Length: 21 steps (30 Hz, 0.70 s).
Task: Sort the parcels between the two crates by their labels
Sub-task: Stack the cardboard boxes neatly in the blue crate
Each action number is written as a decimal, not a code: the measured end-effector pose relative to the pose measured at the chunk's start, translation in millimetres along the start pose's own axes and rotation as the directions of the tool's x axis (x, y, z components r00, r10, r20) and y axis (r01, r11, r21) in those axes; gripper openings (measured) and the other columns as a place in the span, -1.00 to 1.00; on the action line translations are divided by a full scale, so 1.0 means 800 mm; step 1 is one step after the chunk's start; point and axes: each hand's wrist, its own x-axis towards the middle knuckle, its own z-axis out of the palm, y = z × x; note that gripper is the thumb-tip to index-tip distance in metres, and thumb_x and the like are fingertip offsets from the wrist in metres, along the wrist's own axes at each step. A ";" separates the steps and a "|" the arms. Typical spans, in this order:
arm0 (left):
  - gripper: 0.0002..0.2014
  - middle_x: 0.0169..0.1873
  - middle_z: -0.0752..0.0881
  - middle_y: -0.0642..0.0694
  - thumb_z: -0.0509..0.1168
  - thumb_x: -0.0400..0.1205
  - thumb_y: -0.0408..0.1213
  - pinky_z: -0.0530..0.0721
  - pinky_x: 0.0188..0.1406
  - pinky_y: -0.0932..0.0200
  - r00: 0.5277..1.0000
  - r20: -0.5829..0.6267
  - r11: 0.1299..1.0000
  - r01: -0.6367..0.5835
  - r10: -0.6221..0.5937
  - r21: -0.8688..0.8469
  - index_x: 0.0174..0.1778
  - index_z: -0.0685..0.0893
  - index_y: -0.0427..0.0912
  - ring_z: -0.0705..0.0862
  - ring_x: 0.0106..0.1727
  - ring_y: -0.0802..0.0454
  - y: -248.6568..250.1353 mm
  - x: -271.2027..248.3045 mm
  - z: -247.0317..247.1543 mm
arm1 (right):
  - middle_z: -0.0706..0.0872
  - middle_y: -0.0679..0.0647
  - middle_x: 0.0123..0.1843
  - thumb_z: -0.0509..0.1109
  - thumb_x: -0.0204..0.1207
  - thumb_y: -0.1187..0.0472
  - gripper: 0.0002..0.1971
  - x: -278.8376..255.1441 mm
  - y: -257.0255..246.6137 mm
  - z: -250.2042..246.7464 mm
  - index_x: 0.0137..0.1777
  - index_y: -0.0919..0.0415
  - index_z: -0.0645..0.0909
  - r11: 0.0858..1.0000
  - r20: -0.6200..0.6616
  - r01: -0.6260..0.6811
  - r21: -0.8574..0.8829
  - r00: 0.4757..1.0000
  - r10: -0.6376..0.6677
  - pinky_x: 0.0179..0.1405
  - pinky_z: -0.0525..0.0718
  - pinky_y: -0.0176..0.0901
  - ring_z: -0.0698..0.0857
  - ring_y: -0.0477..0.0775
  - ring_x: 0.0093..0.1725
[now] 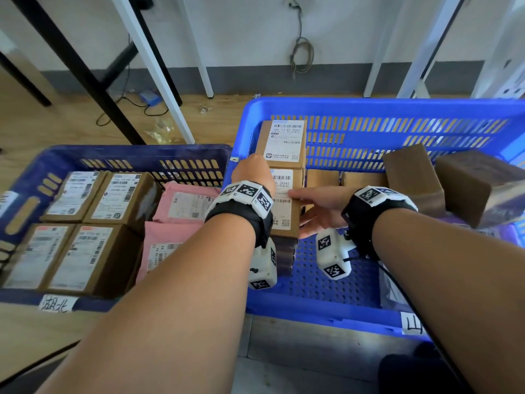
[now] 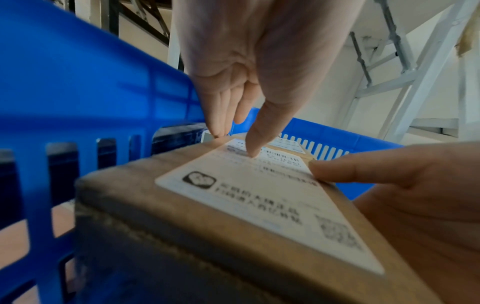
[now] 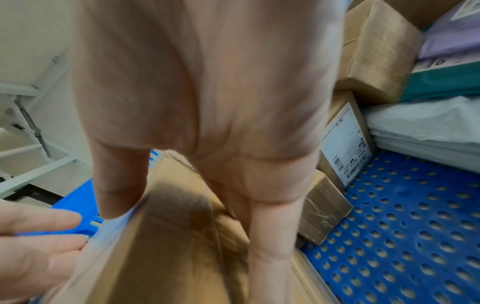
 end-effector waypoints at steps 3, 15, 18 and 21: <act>-0.71 0.25 0.64 -0.28 0.23 0.64 -0.46 0.56 0.05 0.04 1.000 -0.009 1.000 0.015 -0.015 -0.009 0.29 0.51 -0.37 0.61 0.29 -0.24 0.001 -0.002 -0.002 | 0.45 0.31 0.48 0.36 0.61 0.02 -0.46 -0.005 -0.004 0.000 0.48 0.30 0.39 1.000 -0.040 -0.003 -0.012 0.999 0.003 -0.06 0.76 0.29 0.66 0.39 0.23; -0.84 0.03 0.69 -0.22 0.25 0.51 -0.40 0.54 -0.26 0.07 0.999 -0.044 0.989 -0.030 0.024 -0.142 -0.01 0.61 -0.24 0.66 -0.01 -0.21 0.050 -0.003 -0.002 | 0.69 0.19 -0.01 0.29 0.61 0.20 -0.91 -0.036 0.004 -0.095 0.02 0.22 0.54 0.898 -0.428 0.036 -0.439 0.870 -0.244 -0.08 0.75 0.03 0.68 0.13 -0.17; -0.84 0.01 0.68 -0.23 0.23 0.40 -0.36 0.69 -0.06 -0.07 0.998 -0.036 0.985 -0.052 0.046 -0.162 -0.11 0.59 -0.22 0.66 0.04 -0.28 0.062 -0.003 0.006 | 0.70 0.18 -0.04 0.30 0.57 0.24 -0.92 -0.038 0.010 -0.109 0.00 0.21 0.56 0.835 -0.463 -0.001 -0.550 0.833 -0.304 -0.14 0.71 -0.04 0.69 0.15 -0.16; -0.74 0.05 0.68 -0.23 0.25 0.40 -0.34 0.70 0.01 -0.09 0.998 -0.024 0.982 -0.067 0.063 -0.176 -0.01 0.67 -0.24 0.63 0.11 -0.29 0.063 0.005 0.014 | 0.75 0.19 -0.07 0.26 0.55 0.25 -0.86 -0.028 0.011 -0.109 -0.03 0.30 0.61 0.778 -0.464 -0.048 -0.626 0.825 -0.323 -0.10 0.74 -0.05 0.74 0.18 -0.15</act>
